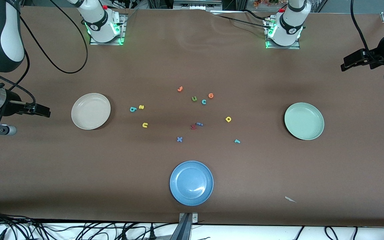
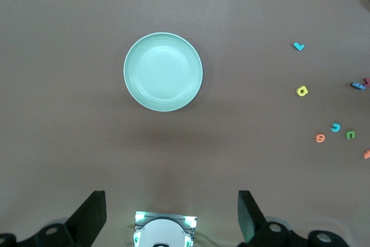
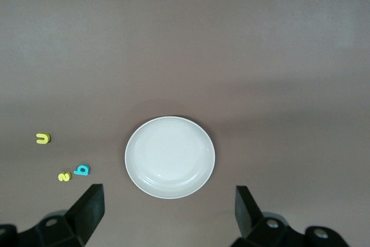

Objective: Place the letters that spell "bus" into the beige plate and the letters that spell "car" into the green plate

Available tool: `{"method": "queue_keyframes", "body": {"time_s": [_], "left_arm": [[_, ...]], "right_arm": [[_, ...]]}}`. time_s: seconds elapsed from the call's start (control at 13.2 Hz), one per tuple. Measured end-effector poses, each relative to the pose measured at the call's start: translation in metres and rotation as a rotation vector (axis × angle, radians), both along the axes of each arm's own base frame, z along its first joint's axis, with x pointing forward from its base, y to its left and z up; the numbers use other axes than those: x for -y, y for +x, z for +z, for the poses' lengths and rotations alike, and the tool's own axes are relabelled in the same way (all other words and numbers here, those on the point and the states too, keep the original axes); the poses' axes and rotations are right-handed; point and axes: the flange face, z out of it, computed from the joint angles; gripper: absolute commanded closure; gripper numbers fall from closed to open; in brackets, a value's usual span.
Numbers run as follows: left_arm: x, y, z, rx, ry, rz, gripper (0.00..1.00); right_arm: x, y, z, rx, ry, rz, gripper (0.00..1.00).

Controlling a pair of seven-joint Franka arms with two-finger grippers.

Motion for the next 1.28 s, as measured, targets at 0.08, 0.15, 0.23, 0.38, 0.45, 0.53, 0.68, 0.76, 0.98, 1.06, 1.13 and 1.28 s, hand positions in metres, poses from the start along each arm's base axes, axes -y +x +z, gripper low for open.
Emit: {"method": "queue_keyframes", "body": {"time_s": [0.08,0.15,0.23,0.38,0.45,0.53,0.68,0.76,0.98,1.06,1.13,1.28], "left_arm": [[-0.0002,0.0000,-0.0012,-0.003,0.007,-0.001,0.00],[-0.0016,0.0001,-0.0025,-0.006,0.025,-0.005,0.00],[-0.0019,0.0003,-0.0037,-0.009,0.042,-0.017,0.00],[0.0023,0.0005,-0.0050,-0.011,0.055,-0.051,0.00],[0.0037,0.0006,-0.0053,-0.012,0.056,-0.059,0.00],[0.0043,0.0007,-0.0055,-0.013,0.056,-0.062,0.00],[0.0043,0.0008,-0.0058,-0.013,0.056,-0.065,0.00],[0.0043,0.0008,-0.0058,-0.013,0.055,-0.066,0.00],[0.0043,0.0008,-0.0058,-0.013,0.055,-0.066,0.00],[0.0043,0.0008,-0.0058,-0.013,0.055,-0.066,0.00],[0.0043,0.0008,-0.0058,-0.013,0.055,-0.066,0.00],[0.0043,0.0008,-0.0058,-0.013,0.055,-0.066,0.00]], "right_arm": [[0.0000,0.0000,0.0000,0.000,0.000,0.000,0.00],[0.0000,0.0000,0.0000,0.000,0.000,0.000,0.00],[0.0000,0.0000,0.0000,0.000,0.000,0.000,0.00],[0.0000,0.0000,0.0000,0.000,0.000,0.000,0.00],[0.0000,0.0000,0.0000,0.000,0.000,0.000,0.00],[0.0000,0.0000,0.0000,0.000,0.000,0.000,0.00],[0.0000,0.0000,0.0000,0.000,0.000,0.000,0.00],[0.0000,0.0000,0.0000,0.000,0.000,0.000,0.01],[0.0000,0.0000,0.0000,0.000,0.000,0.000,0.01],[0.0001,0.0000,0.0000,0.000,0.000,0.000,0.01],[0.0000,0.0000,0.0000,0.000,0.000,0.000,0.01],[-0.0003,0.0000,0.0000,0.000,-0.001,-0.008,0.01]]}}
